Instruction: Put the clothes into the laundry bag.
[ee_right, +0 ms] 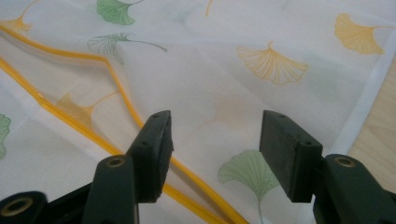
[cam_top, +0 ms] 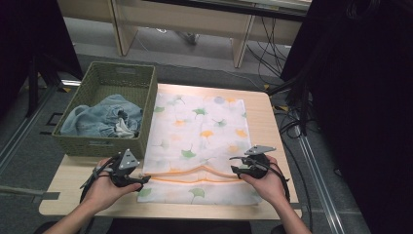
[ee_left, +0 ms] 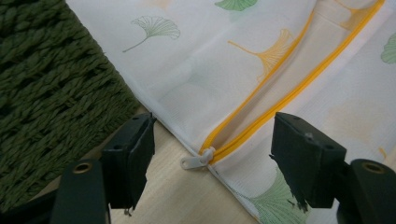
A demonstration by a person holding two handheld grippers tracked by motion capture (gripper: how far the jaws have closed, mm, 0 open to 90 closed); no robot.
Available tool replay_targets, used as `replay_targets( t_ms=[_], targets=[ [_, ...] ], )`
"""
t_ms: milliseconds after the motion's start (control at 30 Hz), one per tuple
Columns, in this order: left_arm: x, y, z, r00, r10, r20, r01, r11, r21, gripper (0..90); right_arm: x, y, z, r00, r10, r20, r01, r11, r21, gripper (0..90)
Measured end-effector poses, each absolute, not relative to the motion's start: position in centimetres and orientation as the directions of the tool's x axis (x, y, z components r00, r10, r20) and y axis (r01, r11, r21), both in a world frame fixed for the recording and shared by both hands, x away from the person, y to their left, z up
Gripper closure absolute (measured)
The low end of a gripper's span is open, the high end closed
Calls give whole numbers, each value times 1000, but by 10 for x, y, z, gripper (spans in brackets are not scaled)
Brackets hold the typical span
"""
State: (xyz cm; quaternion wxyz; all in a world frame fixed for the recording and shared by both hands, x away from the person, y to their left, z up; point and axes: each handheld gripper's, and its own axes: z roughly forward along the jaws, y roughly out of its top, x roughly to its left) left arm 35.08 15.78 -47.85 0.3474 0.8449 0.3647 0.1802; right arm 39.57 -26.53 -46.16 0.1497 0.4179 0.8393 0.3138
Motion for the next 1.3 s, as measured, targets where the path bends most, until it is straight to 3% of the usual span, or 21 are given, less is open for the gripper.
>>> replay_targets(
  t_ms=[200,700,967,1200,1300],
  targets=[
    [352,158,-480,664,746,53,489,-487,724,310,397,-264,-462,-624,781,-2,587,471,658,477],
    [353,154,-479,656,753,58,479,-475,738,326,402,-235,-468,-725,685,-78,496,596,631,670],
    [353,151,-480,659,750,66,474,-481,738,326,404,-212,-477,-770,631,-88,468,654,595,675],
    [353,151,-480,659,749,72,470,-484,738,327,403,-201,-482,-758,651,-37,526,643,557,695],
    [353,150,-480,660,748,71,470,-484,738,327,409,-197,-486,-799,597,-76,460,688,562,706]
  ],
)
